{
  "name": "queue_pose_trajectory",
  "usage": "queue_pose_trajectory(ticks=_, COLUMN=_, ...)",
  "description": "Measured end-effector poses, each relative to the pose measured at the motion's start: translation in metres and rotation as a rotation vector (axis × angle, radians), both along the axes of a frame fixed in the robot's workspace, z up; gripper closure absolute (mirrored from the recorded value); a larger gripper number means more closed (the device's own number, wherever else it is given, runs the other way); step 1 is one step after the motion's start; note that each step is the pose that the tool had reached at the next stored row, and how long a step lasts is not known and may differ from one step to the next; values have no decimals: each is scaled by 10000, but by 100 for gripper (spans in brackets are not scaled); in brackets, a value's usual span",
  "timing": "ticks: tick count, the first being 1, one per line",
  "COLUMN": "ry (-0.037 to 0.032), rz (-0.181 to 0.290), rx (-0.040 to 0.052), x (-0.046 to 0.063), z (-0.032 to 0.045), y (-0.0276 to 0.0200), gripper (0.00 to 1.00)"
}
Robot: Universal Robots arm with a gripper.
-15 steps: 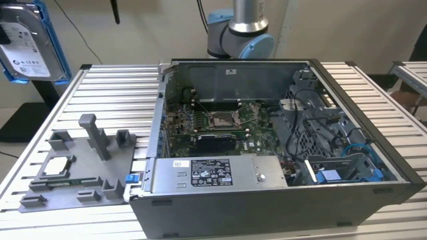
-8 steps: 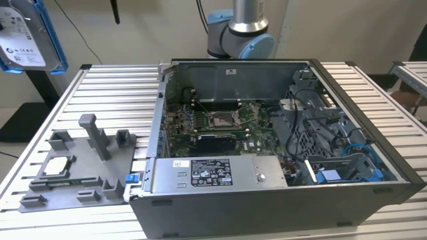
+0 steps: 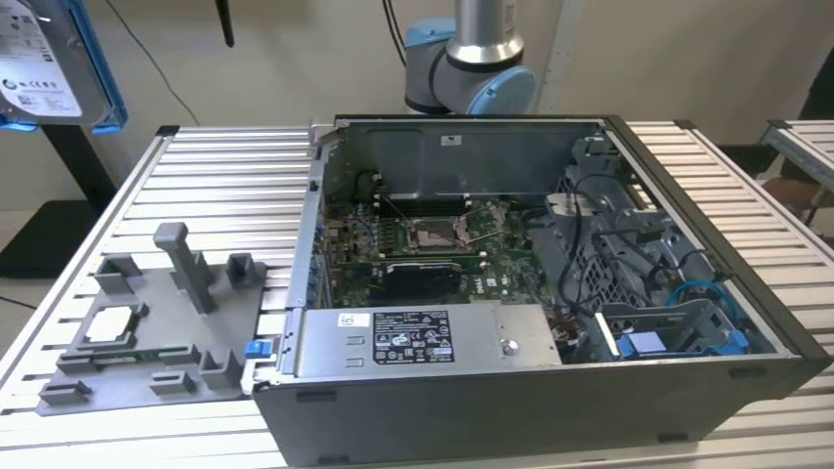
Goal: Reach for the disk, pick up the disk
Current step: 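Pick up the disk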
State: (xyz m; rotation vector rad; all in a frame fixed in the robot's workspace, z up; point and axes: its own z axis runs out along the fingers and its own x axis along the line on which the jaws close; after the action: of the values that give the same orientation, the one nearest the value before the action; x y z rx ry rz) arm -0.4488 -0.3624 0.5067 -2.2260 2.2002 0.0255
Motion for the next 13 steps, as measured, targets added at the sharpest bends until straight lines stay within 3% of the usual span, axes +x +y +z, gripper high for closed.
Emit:
queue_pose_trajectory(ticks=10, ry=-1, rz=-1, rx=-1, x=73, z=3, y=0, gripper=100)
queue_pose_trajectory(ticks=13, ry=-43, rz=1, rx=-1, x=74, z=44, y=0, gripper=100)
